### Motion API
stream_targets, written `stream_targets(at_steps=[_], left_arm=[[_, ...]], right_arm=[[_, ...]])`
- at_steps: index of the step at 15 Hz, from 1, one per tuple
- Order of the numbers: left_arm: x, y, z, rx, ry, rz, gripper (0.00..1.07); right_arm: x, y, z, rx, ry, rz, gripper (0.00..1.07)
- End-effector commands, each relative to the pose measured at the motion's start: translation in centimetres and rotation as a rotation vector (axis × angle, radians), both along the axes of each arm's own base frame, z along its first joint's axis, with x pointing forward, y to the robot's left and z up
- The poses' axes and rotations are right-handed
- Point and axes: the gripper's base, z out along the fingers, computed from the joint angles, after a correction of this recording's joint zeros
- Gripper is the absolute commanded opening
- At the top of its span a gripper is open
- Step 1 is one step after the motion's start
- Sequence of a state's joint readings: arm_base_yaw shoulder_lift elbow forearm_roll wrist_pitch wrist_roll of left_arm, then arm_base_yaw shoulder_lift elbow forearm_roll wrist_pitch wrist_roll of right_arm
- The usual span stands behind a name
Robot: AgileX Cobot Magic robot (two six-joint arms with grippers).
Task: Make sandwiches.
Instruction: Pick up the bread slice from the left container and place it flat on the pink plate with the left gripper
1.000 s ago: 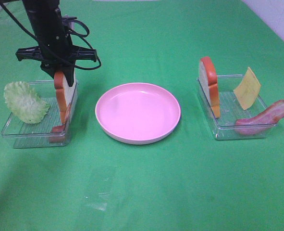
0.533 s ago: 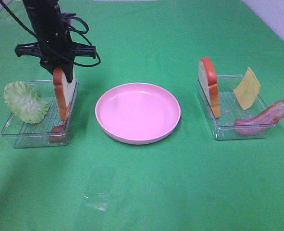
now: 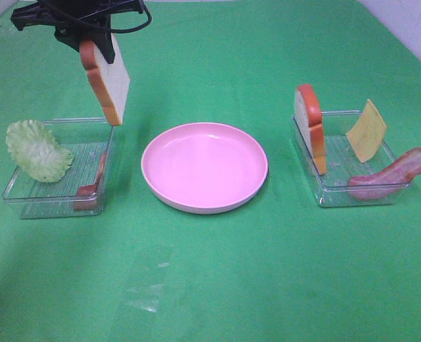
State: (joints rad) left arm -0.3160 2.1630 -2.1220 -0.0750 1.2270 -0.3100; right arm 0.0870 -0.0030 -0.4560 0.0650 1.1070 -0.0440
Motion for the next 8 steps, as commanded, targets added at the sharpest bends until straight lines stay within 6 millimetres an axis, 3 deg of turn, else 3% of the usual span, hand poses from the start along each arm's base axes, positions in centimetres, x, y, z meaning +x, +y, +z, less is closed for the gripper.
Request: stream_targets(at_steps=[1,6,8], left_arm=[[-0.9,0.0,1.3,0.005,0.030,-0.019,0.14],[0.0,-2.5,2.2,-0.251,-0.088,-0.107,0.14],[0.4,-4.2,1.2,-0.393,-0.067,-0.137,0.14]], right_arm=[[-0.3,-0.1,-0.1,-0.002,-0.027,-0.013,0.93],[-0.3,-0.1,-0.1,-0.002,-0.027,-0.013,0.93],[-0.3,-0.1,-0.1,-0.002,-0.027,-0.013,0.93]])
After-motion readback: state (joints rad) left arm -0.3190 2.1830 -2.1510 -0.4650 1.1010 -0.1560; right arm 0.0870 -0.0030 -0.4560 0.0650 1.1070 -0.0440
